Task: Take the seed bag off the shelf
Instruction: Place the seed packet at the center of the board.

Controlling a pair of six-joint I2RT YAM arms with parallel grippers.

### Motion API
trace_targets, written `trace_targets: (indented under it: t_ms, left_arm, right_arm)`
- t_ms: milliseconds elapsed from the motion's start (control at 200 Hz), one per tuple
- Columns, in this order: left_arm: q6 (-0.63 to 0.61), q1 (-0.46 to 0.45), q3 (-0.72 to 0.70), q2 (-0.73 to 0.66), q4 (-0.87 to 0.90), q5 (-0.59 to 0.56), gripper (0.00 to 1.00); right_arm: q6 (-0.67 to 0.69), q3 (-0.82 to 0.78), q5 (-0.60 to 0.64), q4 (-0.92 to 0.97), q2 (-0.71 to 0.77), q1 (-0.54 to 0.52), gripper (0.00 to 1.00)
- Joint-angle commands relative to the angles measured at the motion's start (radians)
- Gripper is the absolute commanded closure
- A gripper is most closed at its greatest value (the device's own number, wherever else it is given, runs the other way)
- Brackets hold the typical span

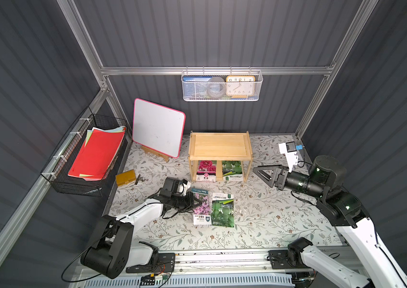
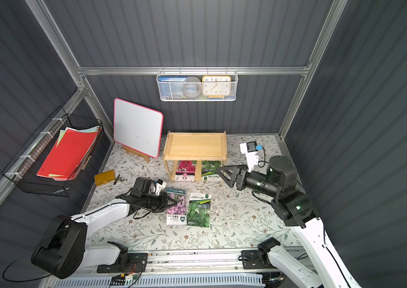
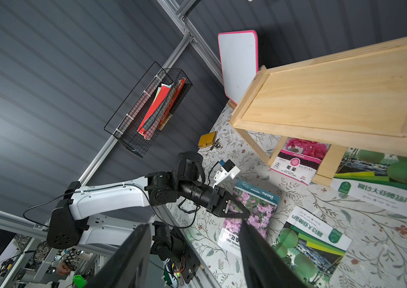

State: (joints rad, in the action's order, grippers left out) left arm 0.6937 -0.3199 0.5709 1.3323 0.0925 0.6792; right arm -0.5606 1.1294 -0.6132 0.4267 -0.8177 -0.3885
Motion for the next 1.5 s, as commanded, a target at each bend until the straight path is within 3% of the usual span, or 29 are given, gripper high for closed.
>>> trace_targets:
  t_ms: [0, 415, 710, 825, 1171, 1496]
  left_arm:
    - [-0.036, 0.005, 0.060, 0.024, 0.044, -0.097, 0.90]
    - [-0.124, 0.005, 0.211, 0.195, 0.230, -0.141, 0.89]
    - [-0.192, 0.007, 0.272, 0.266, 0.368, -0.160, 0.81]
    - [-0.203, 0.007, 0.296, 0.285, 0.425, -0.208, 0.75]
    - [-0.213, 0.010, 0.370, 0.299, 0.533, -0.331, 0.34]
    - [-0.212, 0.015, 0.513, 0.267, 0.671, -0.452, 0.25]
  right_arm:
    - [-0.002, -0.037, -0.050, -0.074, 0.010, 0.010, 0.38]
    - [-0.050, -0.149, -0.141, -0.230, 0.018, 0.058, 0.38]
    - [-0.057, -0.177, -0.194, -0.254, 0.020, 0.106, 0.38]
    - [-0.065, -0.184, -0.208, -0.262, 0.018, 0.119, 0.38]
    - [-0.076, -0.201, -0.228, -0.272, 0.026, 0.138, 0.38]
    - [-0.067, -0.217, -0.230, -0.245, 0.041, 0.146, 0.38]
